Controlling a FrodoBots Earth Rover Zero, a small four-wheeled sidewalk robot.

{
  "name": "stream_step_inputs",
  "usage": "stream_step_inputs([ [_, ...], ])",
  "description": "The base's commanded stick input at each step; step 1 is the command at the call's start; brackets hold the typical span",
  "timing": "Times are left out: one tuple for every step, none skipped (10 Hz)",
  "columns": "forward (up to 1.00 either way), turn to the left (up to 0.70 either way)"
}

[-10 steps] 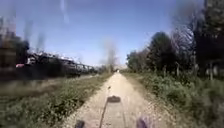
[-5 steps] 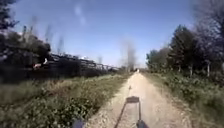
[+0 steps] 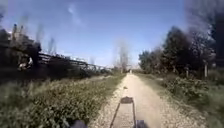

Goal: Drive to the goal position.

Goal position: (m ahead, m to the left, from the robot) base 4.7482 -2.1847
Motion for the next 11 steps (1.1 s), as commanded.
stream_step_inputs([
  [0.7,-0.05],
  [0.7,-0.29],
  [0.7,-0.32],
  [0.7,-0.3],
  [0.7,-0.1],
  [0.7,-0.01],
  [0.7,0.0],
  [0.7,0.0],
  [0.7,0.0],
  [0.7,0.0],
  [0.7,-0.05],
])
